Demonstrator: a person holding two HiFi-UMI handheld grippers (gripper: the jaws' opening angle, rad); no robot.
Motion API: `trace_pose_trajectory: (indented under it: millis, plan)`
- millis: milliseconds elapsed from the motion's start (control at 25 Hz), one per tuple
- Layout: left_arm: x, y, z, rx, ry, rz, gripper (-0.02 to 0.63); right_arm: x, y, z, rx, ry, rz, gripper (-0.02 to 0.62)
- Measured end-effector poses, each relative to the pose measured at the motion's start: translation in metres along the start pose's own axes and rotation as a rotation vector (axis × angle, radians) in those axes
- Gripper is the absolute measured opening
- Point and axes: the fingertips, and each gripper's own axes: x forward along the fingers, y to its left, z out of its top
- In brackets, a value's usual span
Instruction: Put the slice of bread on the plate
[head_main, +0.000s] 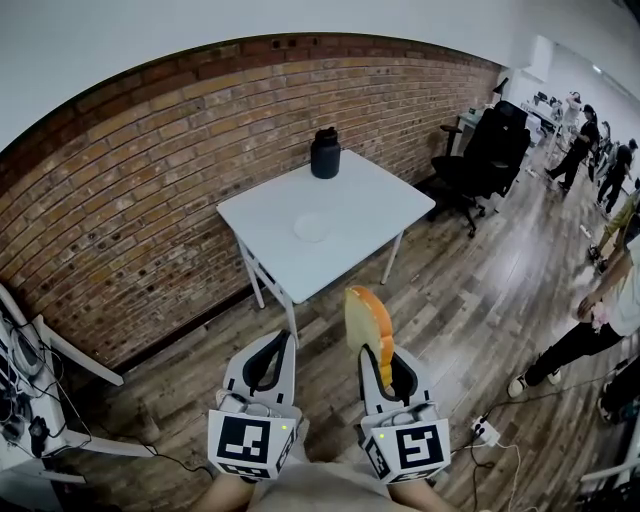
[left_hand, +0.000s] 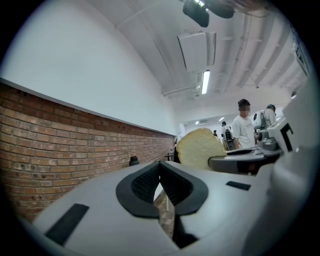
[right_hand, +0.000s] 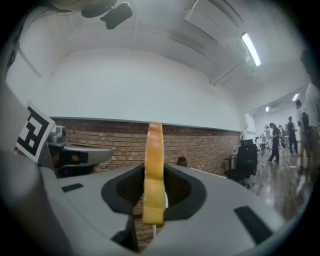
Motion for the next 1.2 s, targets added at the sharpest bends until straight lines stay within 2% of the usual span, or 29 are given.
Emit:
trace_pose_trajectory:
  millis: [320, 560, 920, 1040, 1200]
  plan:
    - [0.057, 0.043, -0.023, -0.013, 0.01, -0.018, 0.011, 0.07, -0.007, -0.013, -0.009, 0.007, -0.008, 0.094]
    - [0.14, 0.096, -0.019, -0.022, 0.001, -0.045, 0.011, 0.159, -0.024, -0.002, -0.037, 0.002, -0.035, 0.094]
    - [0.275, 0.171, -0.02, -0.022, 0.049, -0.142, 0.011, 0.299, -0.061, -0.001, -0.017, 0.057, -0.117, 0.092]
    - [0.31, 0.188, -0.014, -0.02, 0.042, -0.175, 0.011, 0.333, -0.072, 0.0, -0.011, 0.058, -0.151, 0.093]
    - [0.339, 0.206, -0.027, -0.039, 0.077, -0.201, 0.011, 0.359, -0.08, -0.008, -0.009, 0.09, -0.181, 0.094]
